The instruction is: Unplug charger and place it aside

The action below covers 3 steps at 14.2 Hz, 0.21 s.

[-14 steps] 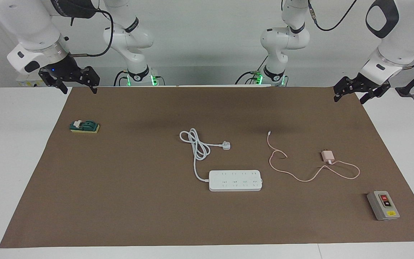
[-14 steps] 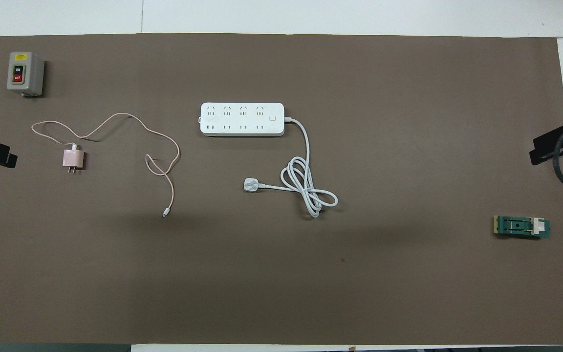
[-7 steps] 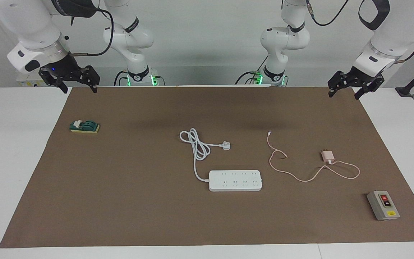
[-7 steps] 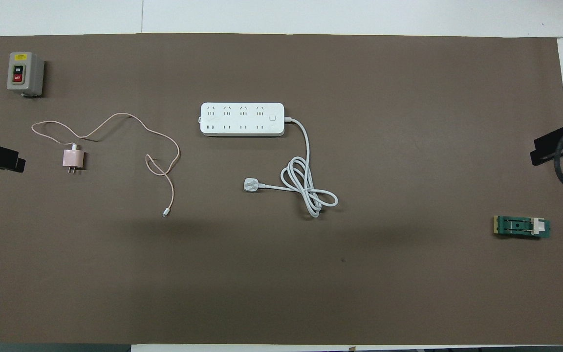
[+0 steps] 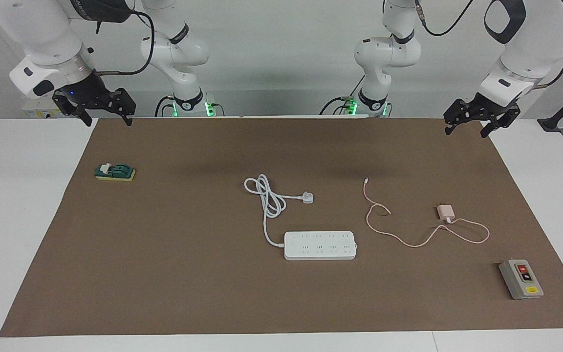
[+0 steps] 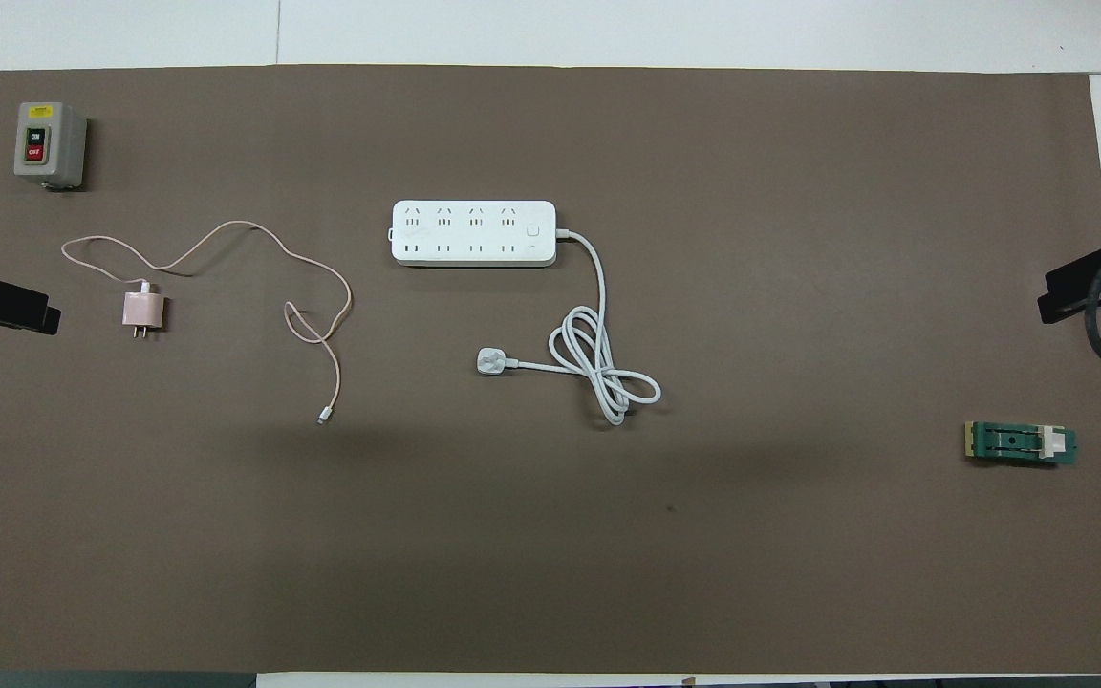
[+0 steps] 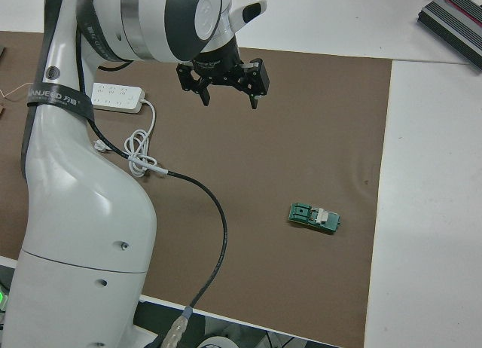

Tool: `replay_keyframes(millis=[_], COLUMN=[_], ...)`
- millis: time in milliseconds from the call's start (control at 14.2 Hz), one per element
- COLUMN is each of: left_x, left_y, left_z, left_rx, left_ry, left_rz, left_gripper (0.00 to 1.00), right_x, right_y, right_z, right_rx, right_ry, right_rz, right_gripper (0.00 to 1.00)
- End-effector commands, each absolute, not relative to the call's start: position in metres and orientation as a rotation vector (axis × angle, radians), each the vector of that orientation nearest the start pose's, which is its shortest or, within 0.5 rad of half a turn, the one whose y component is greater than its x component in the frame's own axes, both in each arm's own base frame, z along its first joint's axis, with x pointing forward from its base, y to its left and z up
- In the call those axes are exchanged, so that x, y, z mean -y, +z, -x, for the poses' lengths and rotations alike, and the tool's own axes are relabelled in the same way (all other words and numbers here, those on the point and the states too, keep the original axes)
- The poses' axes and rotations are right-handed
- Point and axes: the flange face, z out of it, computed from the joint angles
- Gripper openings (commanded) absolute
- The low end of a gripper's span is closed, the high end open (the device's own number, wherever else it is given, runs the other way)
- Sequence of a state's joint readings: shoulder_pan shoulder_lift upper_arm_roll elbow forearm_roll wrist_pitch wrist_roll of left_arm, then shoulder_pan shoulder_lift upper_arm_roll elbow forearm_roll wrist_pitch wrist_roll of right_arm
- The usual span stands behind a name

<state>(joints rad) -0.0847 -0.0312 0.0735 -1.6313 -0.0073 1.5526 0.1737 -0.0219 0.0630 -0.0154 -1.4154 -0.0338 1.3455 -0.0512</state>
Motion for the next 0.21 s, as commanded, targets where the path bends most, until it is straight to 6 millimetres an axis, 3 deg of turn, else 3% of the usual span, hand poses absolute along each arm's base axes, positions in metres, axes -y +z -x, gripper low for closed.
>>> replay_keyframes(millis=[0, 141], left_x=[0.0043, 0.0051], left_y=[0.6113, 0.6112], left_z=[-0.531, -0.5308], left_rx=[-0.269, -0.271], left_ry=[0.085, 0.088], left_rz=[3.148, 3.147], left_gripper=[1.0, 1.0], right_x=[0.0277, 0.0285], right_y=[0.6437, 0.6438], right_z=[-0.5433, -0.5434], right_rx=[0.035, 0.037], right_ry=[0.204, 0.202], right_rz=[3.177, 3.176], right_gripper=[1.0, 1.0])
